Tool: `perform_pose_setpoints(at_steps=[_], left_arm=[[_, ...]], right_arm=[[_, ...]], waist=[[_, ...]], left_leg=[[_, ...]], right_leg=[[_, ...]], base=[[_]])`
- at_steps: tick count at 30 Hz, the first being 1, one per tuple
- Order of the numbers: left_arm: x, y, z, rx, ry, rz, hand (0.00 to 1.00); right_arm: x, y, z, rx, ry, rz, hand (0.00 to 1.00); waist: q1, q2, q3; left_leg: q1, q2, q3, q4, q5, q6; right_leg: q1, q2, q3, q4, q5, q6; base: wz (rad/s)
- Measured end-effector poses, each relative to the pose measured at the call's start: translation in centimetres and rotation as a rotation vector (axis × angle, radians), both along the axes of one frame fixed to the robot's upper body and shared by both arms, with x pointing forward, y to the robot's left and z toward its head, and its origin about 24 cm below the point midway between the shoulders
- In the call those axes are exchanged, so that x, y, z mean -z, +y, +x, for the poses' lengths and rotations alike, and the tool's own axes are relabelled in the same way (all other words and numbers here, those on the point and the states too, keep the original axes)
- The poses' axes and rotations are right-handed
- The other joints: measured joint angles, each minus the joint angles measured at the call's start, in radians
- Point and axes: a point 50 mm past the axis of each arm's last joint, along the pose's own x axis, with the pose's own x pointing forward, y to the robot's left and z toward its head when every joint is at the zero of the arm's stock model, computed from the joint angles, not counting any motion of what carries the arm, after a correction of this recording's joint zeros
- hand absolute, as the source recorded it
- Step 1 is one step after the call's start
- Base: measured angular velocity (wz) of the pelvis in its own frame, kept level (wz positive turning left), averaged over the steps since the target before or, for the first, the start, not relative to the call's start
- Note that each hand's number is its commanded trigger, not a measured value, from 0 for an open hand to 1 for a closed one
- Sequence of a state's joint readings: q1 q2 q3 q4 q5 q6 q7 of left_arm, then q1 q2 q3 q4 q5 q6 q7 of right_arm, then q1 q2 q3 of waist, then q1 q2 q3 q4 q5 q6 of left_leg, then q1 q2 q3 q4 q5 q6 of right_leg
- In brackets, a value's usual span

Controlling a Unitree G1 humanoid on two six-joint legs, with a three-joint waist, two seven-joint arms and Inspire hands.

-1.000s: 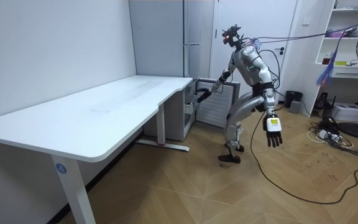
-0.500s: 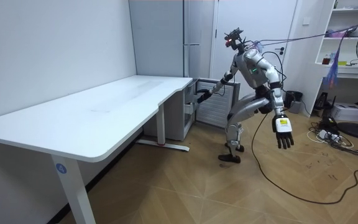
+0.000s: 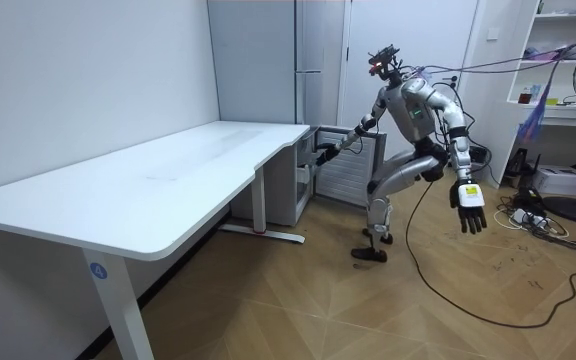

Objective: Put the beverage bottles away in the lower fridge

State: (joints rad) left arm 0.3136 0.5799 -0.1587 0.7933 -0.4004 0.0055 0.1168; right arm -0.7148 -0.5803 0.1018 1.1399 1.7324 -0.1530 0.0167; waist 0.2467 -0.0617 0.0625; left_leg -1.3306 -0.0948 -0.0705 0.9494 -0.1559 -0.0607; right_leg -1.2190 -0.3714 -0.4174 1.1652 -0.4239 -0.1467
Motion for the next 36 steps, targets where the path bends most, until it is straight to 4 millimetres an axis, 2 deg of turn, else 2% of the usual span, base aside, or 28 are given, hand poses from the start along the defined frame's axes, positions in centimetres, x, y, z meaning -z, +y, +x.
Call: perform_pose_setpoints(at_steps=[2, 4, 6, 9, 12, 15, 19, 22, 32, 36], left_arm=[[-0.3, 0.4, -0.2, 0.002, 0.005, 0.013, 0.0], [-0.4, 0.7, -0.2, 0.005, 0.007, 0.019, 0.0], [-0.5, 0.9, -0.5, 0.004, 0.012, 0.017, 0.0], [-0.8, 1.5, -1.5, -0.027, 0.021, 0.027, 0.0], [-1.0, 1.9, -1.8, -0.047, 0.023, 0.036, 0.0], [-1.2, 2.3, -2.8, -0.076, 0.029, 0.048, 0.0], [-1.3, 2.4, -3.0, -0.081, 0.028, 0.052, 0.0], [-1.3, 2.4, -3.0, -0.08, 0.026, 0.053, 0.0], [-1.3, 2.4, -3.0, -0.081, 0.025, 0.057, 0.0], [-1.4, 2.5, -3.3, -0.086, 0.032, 0.065, 0.0]], right_arm=[[-0.2, 0.2, 0.2, -0.011, -0.001, -0.013, 0.0], [-0.1, 0.3, 0.2, -0.014, 0.011, -0.021, 0.0], [0.0, 0.3, 0.2, -0.015, 0.02, -0.024, 0.0], [0.0, 0.5, 0.2, -0.025, 0.031, -0.04, 0.0], [-0.6, -0.3, 0.0, -0.017, 0.034, -0.072, 0.0], [-1.4, 0.0, 0.6, -0.046, 0.028, -0.091, 0.0], [-2.0, 0.3, 1.1, -0.074, 0.025, -0.107, 0.0], [-2.5, 0.8, 1.6, -0.099, 0.026, -0.133, 0.0], [-3.5, 1.4, 2.3, -0.168, 0.023, -0.182, 0.0], [-3.6, 1.7, 2.4, -0.186, 0.036, -0.181, 0.0]], waist=[[0.002, -0.002, 0.0001], [0.003, -0.001, 0.0], [0.009, -0.001, -0.0001], [0.016, -0.001, -0.0002], [0.045, -0.003, -0.0006], [0.05, -0.003, -0.0007], [0.05, -0.008, -0.0011], [0.05, -0.008, -0.0011], [0.05, -0.014, -0.0021], [0.045, -0.019, -0.0024]], left_leg=[[-0.002, 0.002, -0.009, -0.002, 0.005, -0.009], [0.003, -0.003, -0.018, -0.008, 0.008, -0.013], [0.009, -0.002, -0.024, -0.012, 0.009, -0.016], [0.017, -0.003, -0.046, -0.013, 0.014, -0.024], [0.018, -0.003, -0.064, -0.012, 0.018, -0.032], [0.018, 0.003, -0.076, 0.007, 0.017, -0.035], [0.018, 0.001, -0.085, 0.037, -0.002, -0.051], [0.019, -0.001, -0.096, 0.06, -0.019, -0.053], [0.043, -0.021, -0.107, 0.057, -0.025, -0.049], [0.047, -0.021, -0.114, 0.054, -0.024, -0.049]], right_leg=[[0.009, -0.016, -0.031, 0.002, -0.008, -0.01], [0.027, -0.031, -0.06, 0.001, -0.02, -0.01], [0.038, -0.032, -0.075, 0.0, -0.034, -0.01], [0.056, -0.033, -0.096, 0.0, -0.041, -0.02], [0.062, -0.034, -0.114, 0.002, -0.046, -0.028], [0.085, -0.053, -0.159, 0.017, -0.06, -0.03], [0.094, -0.057, -0.167, 0.045, -0.088, -0.027], [0.101, -0.057, -0.169, 0.058, -0.101, -0.029], [0.144, -0.065, -0.187, 0.051, -0.108, -0.021], [0.154, -0.065, -0.199, 0.045, -0.11, -0.021]], base=[[0.0], [0.05], [0.05], [0.06], [-0.01], [-0.06], [0.03], [0.0], [0.05], [0.05]])
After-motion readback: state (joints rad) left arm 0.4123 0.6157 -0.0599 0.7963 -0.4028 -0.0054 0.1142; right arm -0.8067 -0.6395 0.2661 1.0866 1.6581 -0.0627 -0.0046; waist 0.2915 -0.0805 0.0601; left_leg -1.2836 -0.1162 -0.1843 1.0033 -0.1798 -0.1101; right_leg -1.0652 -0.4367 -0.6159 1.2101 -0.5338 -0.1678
